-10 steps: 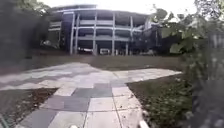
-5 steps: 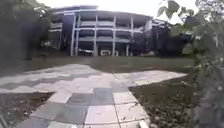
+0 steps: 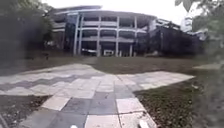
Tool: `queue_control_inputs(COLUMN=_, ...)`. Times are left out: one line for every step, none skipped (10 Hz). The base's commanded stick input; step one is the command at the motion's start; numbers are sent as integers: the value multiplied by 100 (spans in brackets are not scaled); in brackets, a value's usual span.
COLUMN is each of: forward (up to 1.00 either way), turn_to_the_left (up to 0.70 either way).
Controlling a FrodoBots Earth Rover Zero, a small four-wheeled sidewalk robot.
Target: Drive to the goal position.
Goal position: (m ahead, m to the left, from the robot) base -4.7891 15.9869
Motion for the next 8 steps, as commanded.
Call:
queue_control_inputs(forward=50, turn_to_the_left=0)
queue_control_inputs(forward=50, turn_to_the_left=0)
queue_control_inputs(forward=50, turn_to_the_left=0)
queue_control_inputs(forward=50, turn_to_the_left=0)
queue_control_inputs(forward=50, turn_to_the_left=0)
queue_control_inputs(forward=50, turn_to_the_left=0)
queue_control_inputs(forward=50, turn_to_the_left=0)
queue_control_inputs(forward=50, turn_to_the_left=0)
